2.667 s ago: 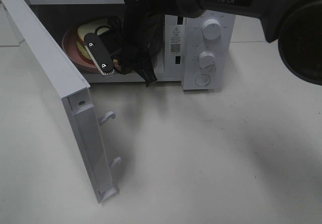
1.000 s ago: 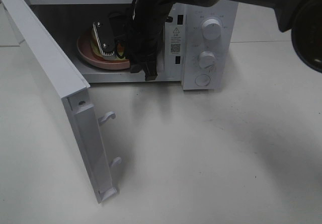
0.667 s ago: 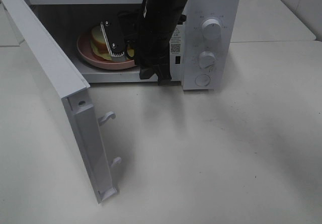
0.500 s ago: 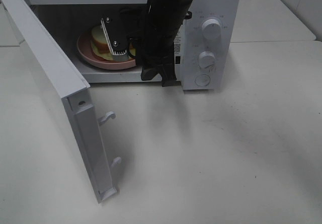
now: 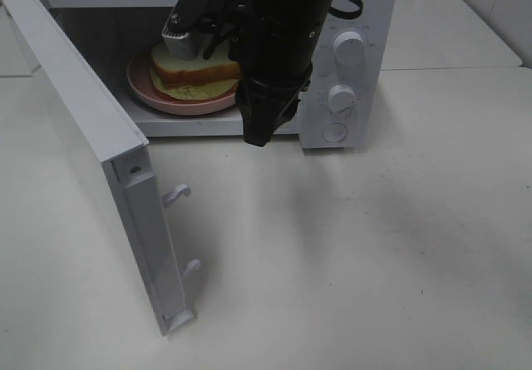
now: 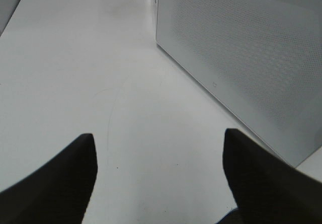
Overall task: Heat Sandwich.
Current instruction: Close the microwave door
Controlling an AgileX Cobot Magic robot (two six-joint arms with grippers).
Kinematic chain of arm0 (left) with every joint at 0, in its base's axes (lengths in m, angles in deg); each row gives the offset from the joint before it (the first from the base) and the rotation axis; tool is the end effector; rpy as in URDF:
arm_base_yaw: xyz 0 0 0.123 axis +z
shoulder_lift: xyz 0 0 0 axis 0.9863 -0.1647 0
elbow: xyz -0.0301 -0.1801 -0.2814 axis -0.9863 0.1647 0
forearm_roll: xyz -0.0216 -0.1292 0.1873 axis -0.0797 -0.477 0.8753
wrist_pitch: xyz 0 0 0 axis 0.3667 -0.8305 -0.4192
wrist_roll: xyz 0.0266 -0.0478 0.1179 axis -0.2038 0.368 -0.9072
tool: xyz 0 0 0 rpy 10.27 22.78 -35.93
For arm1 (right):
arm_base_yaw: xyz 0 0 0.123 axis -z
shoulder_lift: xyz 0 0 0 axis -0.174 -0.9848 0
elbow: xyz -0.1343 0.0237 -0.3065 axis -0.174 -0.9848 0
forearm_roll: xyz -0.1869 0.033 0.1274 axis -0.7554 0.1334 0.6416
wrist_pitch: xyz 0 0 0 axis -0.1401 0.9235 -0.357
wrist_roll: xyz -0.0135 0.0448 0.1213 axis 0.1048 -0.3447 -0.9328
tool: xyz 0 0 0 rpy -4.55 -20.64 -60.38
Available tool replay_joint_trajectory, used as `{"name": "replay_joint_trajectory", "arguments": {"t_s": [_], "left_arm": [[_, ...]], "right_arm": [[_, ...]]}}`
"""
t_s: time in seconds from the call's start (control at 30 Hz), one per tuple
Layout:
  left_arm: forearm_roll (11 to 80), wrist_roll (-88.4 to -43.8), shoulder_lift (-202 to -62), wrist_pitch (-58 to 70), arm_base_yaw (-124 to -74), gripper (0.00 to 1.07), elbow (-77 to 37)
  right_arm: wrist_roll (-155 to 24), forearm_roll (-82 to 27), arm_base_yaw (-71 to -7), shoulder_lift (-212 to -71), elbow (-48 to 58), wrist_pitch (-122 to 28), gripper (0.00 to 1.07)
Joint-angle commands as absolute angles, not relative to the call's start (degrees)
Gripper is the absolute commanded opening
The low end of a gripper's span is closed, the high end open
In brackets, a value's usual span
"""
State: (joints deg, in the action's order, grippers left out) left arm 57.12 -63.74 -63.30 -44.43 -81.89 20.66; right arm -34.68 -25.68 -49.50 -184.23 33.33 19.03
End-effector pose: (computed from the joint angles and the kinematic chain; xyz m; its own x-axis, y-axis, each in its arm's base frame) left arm -0.0455 -0.0049 0.2506 -0.4539 0.0114 -0.8910 0.0650 0.9977 -0.0203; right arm 0.3241 0.2722 0.2750 -0.2417 -0.9373 -0.2511 -0.9497 0.2816 -0.1370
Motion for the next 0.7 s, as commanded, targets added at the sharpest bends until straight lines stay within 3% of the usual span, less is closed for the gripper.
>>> {"name": "replay_joint_trajectory", "arguments": {"t_s": [0.03,0.3,0.7], "left_arm": [[57.1,-63.6,-62.0,-43.7,-82.1,0.67,20.8],[57.1,-63.6,-62.0,-43.7,-82.1,0.67,20.8],[57.1,-63.6,-62.0,-43.7,-82.1,0.67,20.8]], "right_arm": [[-49.6,-25.7,-49.4,-183.2,32.9,23.5,0.42],[-69.1,-25.7,-46.2,-180.9,32.8,27.5,0.41],[-71.2,-25.8,-35.9,-171.2,22.9,27.5,0.41]]}}
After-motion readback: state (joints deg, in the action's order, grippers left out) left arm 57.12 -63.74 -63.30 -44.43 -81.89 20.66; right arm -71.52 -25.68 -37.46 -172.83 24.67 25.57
